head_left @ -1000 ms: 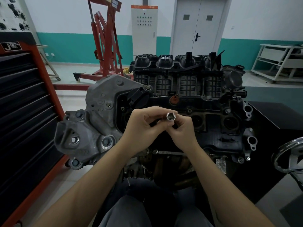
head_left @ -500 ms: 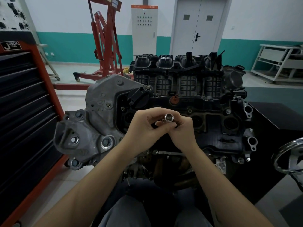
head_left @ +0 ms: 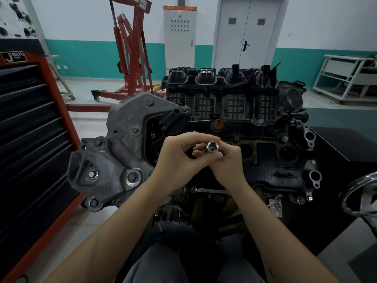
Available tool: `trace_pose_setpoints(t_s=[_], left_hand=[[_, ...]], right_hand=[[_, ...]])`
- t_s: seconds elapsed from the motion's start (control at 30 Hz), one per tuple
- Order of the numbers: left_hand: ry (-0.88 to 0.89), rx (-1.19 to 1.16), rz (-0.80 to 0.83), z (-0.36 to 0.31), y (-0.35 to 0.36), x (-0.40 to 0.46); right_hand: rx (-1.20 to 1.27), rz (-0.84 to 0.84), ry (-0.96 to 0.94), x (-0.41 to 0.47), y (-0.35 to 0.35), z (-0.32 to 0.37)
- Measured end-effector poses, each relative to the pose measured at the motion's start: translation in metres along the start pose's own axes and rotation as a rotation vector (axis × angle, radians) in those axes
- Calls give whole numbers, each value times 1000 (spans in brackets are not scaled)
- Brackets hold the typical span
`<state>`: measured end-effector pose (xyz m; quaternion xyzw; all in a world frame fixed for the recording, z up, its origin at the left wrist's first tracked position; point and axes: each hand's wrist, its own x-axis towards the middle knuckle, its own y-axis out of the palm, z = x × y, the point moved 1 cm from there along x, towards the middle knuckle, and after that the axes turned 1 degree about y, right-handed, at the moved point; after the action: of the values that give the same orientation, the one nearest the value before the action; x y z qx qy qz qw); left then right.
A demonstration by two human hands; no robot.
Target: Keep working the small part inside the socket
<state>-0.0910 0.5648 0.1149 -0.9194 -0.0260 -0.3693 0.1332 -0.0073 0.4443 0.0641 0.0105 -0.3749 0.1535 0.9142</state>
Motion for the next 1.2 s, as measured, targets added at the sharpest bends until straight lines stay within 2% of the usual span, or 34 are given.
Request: trace_pose_setpoints(t_s=[0.1,0.3,0.5,0.73,0.93,1.03,1.2], left_hand=[[33,55,-32,1,0,0],[8,-32,101,1,0,-1],[22,81,-25,3,0,0],[30,-7,72,1,3,-3],[42,108,-76,-1,4,0],[9,73,-44,-2,3,1],[-21,-10,8,-2,-1,0]], right_hand=[[-25,7,-17,0,-1,0],[-64,11,-13,0,-3,-1],[-29,6,-50,1,-1,0],[-46,18,-40,1,-3,0],[-50,4,-49,1,-1,0],[-73,27,-89,1,-2,4],[-51,19,-45,0,-2,6]])
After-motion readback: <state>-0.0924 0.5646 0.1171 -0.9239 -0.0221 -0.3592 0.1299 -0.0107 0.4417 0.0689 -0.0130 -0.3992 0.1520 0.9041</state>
